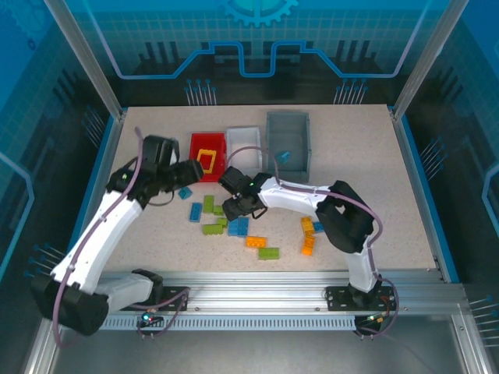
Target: Sort the legos into containers by color
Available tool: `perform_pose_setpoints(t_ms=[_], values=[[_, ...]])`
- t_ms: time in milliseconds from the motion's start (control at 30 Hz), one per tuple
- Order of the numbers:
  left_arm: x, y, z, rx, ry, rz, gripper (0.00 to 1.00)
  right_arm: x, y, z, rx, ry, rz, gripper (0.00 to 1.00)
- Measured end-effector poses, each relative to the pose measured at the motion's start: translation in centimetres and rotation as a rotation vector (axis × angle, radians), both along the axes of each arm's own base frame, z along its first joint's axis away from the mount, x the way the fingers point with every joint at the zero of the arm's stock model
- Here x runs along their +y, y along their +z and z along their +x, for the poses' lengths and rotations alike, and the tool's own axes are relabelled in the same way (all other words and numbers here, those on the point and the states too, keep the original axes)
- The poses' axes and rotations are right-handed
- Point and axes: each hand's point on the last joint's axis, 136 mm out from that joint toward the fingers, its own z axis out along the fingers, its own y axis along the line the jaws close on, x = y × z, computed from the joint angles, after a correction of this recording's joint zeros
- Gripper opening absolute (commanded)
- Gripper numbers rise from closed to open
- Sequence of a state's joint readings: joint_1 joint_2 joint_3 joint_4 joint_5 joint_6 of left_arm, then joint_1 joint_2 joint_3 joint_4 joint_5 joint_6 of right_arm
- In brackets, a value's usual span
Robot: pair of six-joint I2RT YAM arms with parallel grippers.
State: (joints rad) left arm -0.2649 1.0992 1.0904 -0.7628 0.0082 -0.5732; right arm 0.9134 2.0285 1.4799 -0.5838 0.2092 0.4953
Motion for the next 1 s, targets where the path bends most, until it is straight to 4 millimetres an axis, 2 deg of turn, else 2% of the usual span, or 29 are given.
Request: perform_pose_setpoints(t_ms=[133, 233, 333, 533, 667, 767, 867, 1000], values=[[-0.5, -3.3, -3.2, 0.089, 0.011, -0.09, 0.61, 0.0, -0.8, 0.7, -0.004, -0.004, -0.046, 0.62], [-1.0, -3.8, -4.2, 0.107, 0.01, -0.141, 0.61, 0.1, -0.7, 1.5, -0.018, -0.014, -0.055, 0.55], [-1.5, -3.2, -4.1, 0.089, 0.006, -0.18, 0.61, 0.0, -1.0, 2.4, -0.018, -0.025, -0.064, 0.49], [-1.8, -2.6, -3.7, 0.065, 0.0, -0.203, 0.61, -0.7, -2.2, 3.3, -0.001, -0.046, -0.085, 0.48], [-1.9, -2.8, -3.5, 0.07, 0.0, -0.203, 0.61, -0.7, -2.1, 3.3, 0.003, -0.052, -0.082, 0.36], [-2.1, -2.9, -3.2, 0.075, 0.003, -0.212, 0.61, -0.8, -1.9, 3.5, -0.009, -0.061, -0.087, 0.33], [-2.2, -2.6, -3.0, 0.066, 0.003, -0.215, 0.61, -1.3, -0.5, 3.5, -0.041, -0.075, -0.09, 0.32], [-2.4, -1.2, -2.0, 0.027, -0.002, -0.226, 0.61, -1.6, 4.5, 4.6, -0.117, -0.118, -0.035, 0.32]])
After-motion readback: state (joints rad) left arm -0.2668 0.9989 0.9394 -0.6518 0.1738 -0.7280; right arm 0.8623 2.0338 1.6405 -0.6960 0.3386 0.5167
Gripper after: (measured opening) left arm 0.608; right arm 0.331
